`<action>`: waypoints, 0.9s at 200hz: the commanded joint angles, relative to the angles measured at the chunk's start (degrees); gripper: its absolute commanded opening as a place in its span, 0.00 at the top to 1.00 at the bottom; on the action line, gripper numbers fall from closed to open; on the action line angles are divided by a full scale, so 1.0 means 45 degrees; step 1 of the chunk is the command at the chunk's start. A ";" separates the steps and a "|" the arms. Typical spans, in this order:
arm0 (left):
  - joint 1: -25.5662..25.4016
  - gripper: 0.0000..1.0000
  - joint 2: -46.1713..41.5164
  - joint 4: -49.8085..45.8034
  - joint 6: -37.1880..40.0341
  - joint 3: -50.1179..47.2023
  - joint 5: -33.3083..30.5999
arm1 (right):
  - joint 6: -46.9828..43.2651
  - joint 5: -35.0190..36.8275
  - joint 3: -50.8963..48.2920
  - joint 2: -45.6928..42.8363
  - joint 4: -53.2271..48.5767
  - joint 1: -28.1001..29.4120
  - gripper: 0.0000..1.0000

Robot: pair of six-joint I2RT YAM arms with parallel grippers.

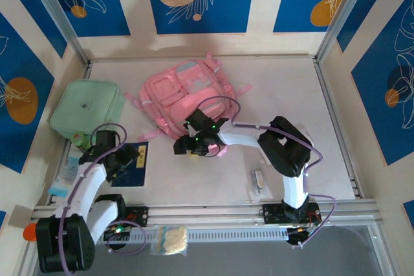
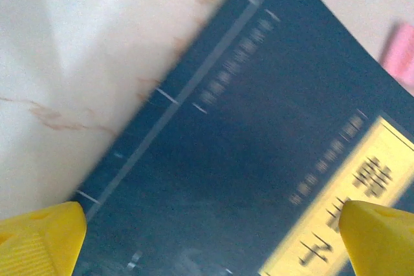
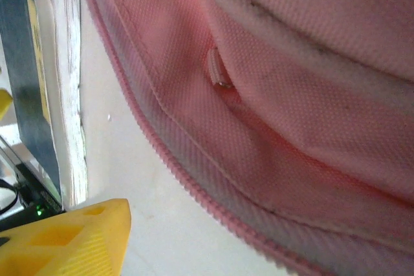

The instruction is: Pack the student bag

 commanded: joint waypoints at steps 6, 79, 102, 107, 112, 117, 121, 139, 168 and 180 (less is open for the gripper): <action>-0.1680 0.01 -0.0324 -0.0872 -0.1450 -0.0070 -0.0051 | -0.0402 0.0349 0.0338 0.0268 0.0086 -0.0538 0.35; -0.2775 0.01 -0.0161 -0.1830 -0.1168 0.0744 -0.2665 | -0.0162 0.0215 -0.0176 -0.0481 -0.0130 -0.0190 0.34; -0.1876 0.01 0.0813 -0.1125 -0.0516 0.0836 -0.2514 | 0.0189 0.0226 -0.0361 -0.0637 0.0036 0.0211 0.34; -0.1659 0.01 0.0990 -0.0914 -0.0372 0.0828 -0.2409 | 0.0264 0.0248 -0.0386 -0.0659 0.0093 0.0276 0.34; -0.1435 0.00 0.1162 -0.0700 -0.0223 0.0812 -0.2319 | 0.0313 0.0255 -0.0387 -0.0662 0.0104 0.0318 0.34; -0.1116 0.01 0.1331 -0.0518 -0.0102 0.0784 -0.2145 | 0.0366 0.0249 -0.0389 -0.0660 0.0109 0.0375 0.34; -0.0833 0.00 0.1467 -0.0337 0.0001 0.0748 -0.1921 | 0.0363 0.0235 -0.0369 -0.0642 0.0105 0.0406 0.34; 0.0193 0.01 0.1876 0.0380 0.0211 0.0522 -0.0924 | 0.0418 0.0225 -0.0358 -0.0618 0.0085 0.0524 0.34; 0.0635 0.00 0.2198 0.0763 0.0332 0.0342 -0.0567 | 0.0412 0.0228 -0.0368 -0.0639 0.0046 0.0553 0.34; 0.0687 0.01 0.2263 0.0930 0.0311 0.0187 -0.0284 | 0.0405 0.0243 -0.0387 -0.0635 0.0065 0.0560 0.34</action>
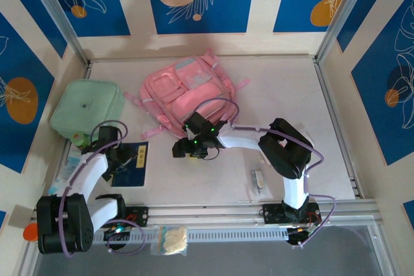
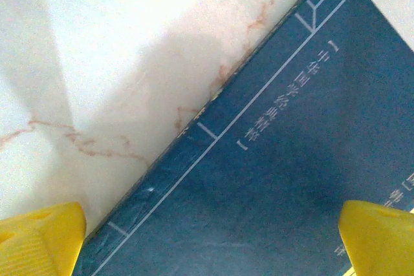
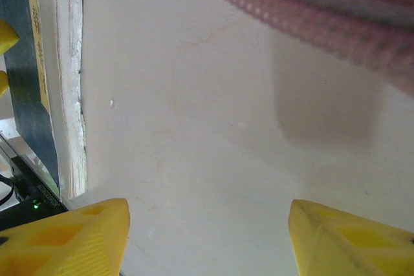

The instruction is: Pack the student bag

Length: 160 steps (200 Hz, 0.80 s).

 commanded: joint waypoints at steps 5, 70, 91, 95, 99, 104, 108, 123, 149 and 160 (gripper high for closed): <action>0.0216 0.01 0.0167 0.0600 0.0322 -0.0335 0.1032 | 0.0158 0.0012 -0.0149 -0.0414 -0.0007 -0.0022 0.34; -0.1203 0.01 -0.1070 0.1510 -0.1435 -0.1579 0.2845 | 0.0087 0.0015 -0.0132 -0.0638 -0.0280 -0.0269 0.33; -0.2644 0.00 -0.1389 0.1483 -0.2732 -0.1874 0.2558 | 0.0140 0.0032 -0.0037 -0.0576 -0.0410 -0.0360 0.33; -0.2942 0.00 -0.1447 0.1497 -0.3089 -0.1928 0.2565 | 0.0162 0.0034 -0.0009 -0.0530 -0.0452 -0.0379 0.33; -0.3307 0.01 -0.1501 0.1587 -0.3408 -0.1975 0.2603 | 0.0174 0.0030 0.0028 -0.0519 -0.0483 -0.0411 0.33; -0.3839 0.01 -0.1608 0.1740 -0.3736 -0.2000 0.2567 | 0.0175 0.0015 0.0073 -0.0478 -0.0510 -0.0403 0.33; -0.4232 0.01 -0.1703 0.1739 -0.3995 -0.1974 0.2445 | 0.0175 0.0031 0.0085 -0.0458 -0.0523 -0.0415 0.33; -0.5427 0.01 -0.2199 0.1391 -0.4698 -0.1665 0.1713 | 0.0118 0.0083 0.0248 -0.0378 -0.0613 -0.0402 0.33; -0.5900 0.01 -0.2999 0.0547 -0.4700 -0.1131 0.0797 | 0.0128 0.0139 0.0686 -0.0156 -0.0852 -0.0269 0.33; -0.5861 0.01 -0.3272 -0.0107 -0.4382 -0.0871 0.0051 | 0.0152 0.0166 0.0874 -0.0068 -0.0944 -0.0137 0.33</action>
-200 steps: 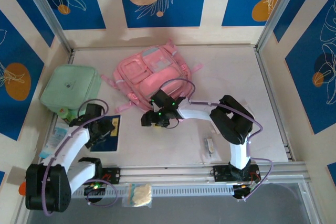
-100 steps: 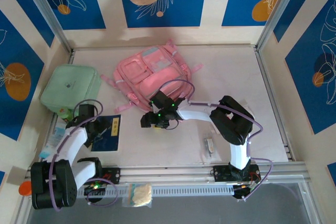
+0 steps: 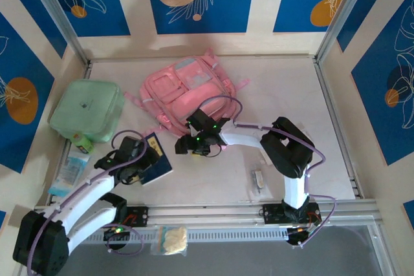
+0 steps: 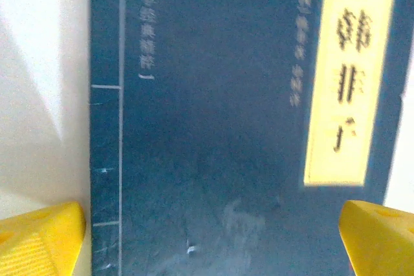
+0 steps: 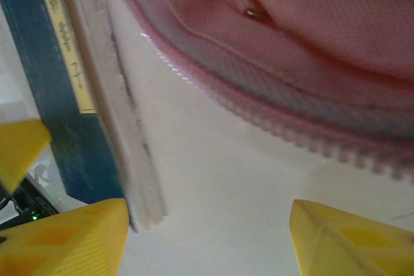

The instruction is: Pack the student bag

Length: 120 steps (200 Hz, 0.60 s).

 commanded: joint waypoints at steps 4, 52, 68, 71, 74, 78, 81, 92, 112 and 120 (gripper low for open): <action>-0.0036 0.01 -0.0642 -0.1553 -0.0531 0.0604 -0.0558 | 0.0170 0.0052 0.0763 0.0081 -0.0485 0.0252 0.33; 0.1378 0.06 -0.1136 -0.1338 0.0693 0.0139 -0.0040 | 0.0252 -0.0092 0.2194 0.1383 -0.0869 0.0750 0.44; 0.1576 0.12 -0.1170 -0.0618 0.0877 -0.0069 0.0745 | 0.0060 0.0049 0.2864 0.1827 -0.1172 0.0928 0.47; 0.1580 0.12 -0.1170 -0.0501 0.0931 -0.0093 0.0848 | 0.0034 0.0125 0.2959 0.1899 -0.1231 0.0976 0.48; 0.1586 0.13 -0.1182 -0.0411 0.1026 -0.0123 0.0988 | 0.0011 0.0188 0.3044 0.1986 -0.1284 0.1002 0.48; 0.1605 0.13 -0.1209 -0.0260 0.1127 -0.0170 0.1160 | -0.0028 0.0267 0.3189 0.2067 -0.1368 0.1028 0.48; 0.1623 0.14 -0.1229 -0.0183 0.1165 -0.0191 0.1284 | -0.0063 0.0301 0.3278 0.2144 -0.1426 0.1050 0.48; 0.1684 0.19 -0.1247 -0.0223 0.1181 -0.0241 0.1480 | -0.0117 0.0413 0.3602 0.2452 -0.1720 0.1073 0.48; 0.1704 0.23 -0.1224 -0.0152 0.1169 -0.0402 0.1638 | -0.0260 0.0418 0.4103 0.2964 -0.1914 0.1101 0.47; 0.1723 0.23 -0.1183 -0.0195 0.1197 -0.0449 0.1629 | -0.0359 0.0443 0.4256 0.3107 -0.1933 0.1157 0.47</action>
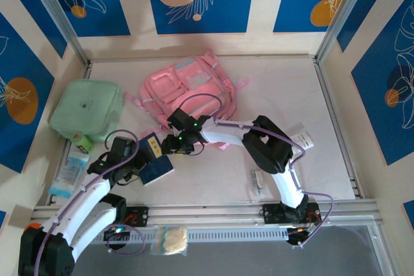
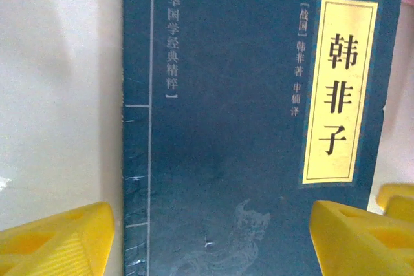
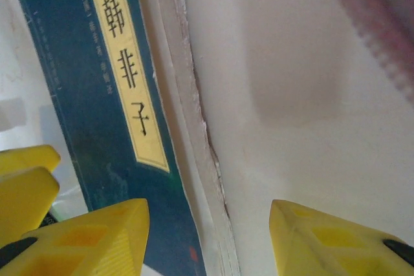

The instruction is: Pack the student bag

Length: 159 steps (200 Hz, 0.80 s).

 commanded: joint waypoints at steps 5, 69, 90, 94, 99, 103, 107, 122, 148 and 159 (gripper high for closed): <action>0.0142 0.24 -0.0087 0.0146 0.0314 -0.0300 0.0506 | -0.0489 0.0118 0.0738 0.0567 -0.0676 0.0177 0.48; 0.0144 0.37 0.0318 0.0411 0.0390 -0.0505 0.0675 | -0.0733 0.0076 0.1492 0.1118 -0.1017 0.0572 0.51; 0.0135 0.39 0.0426 0.0411 0.0607 -0.0510 0.0700 | -0.0815 0.0163 0.1762 0.1207 -0.1276 0.0689 0.51; 0.0144 0.39 0.0463 0.0373 0.0642 -0.0506 0.0669 | -0.0799 0.0183 0.1803 0.1228 -0.1342 0.0706 0.51; 0.0145 0.39 0.0513 0.0329 0.0665 -0.0481 0.0648 | -0.0781 0.0174 0.1846 0.1249 -0.1381 0.0709 0.51; 0.0135 0.40 0.0553 0.0274 0.0700 -0.0485 0.0614 | -0.0775 0.0156 0.1877 0.1262 -0.1416 0.0722 0.51; 0.0139 0.40 0.0569 0.0248 0.0705 -0.0486 0.0601 | -0.0786 0.0121 0.1870 0.1253 -0.1398 0.0713 0.51; 0.0145 0.41 0.0595 0.0262 0.0724 -0.0548 0.0575 | -0.0868 0.0093 0.1982 0.1179 -0.1522 0.0734 0.52; 0.0140 0.42 0.0642 0.0054 0.0875 -0.0530 0.0295 | -0.1030 0.0161 0.2216 0.0937 -0.1808 0.0794 0.52; 0.0143 0.43 0.0646 0.0033 0.0900 -0.0538 0.0292 | -0.1084 0.0047 0.2258 0.0858 -0.1826 0.0804 0.53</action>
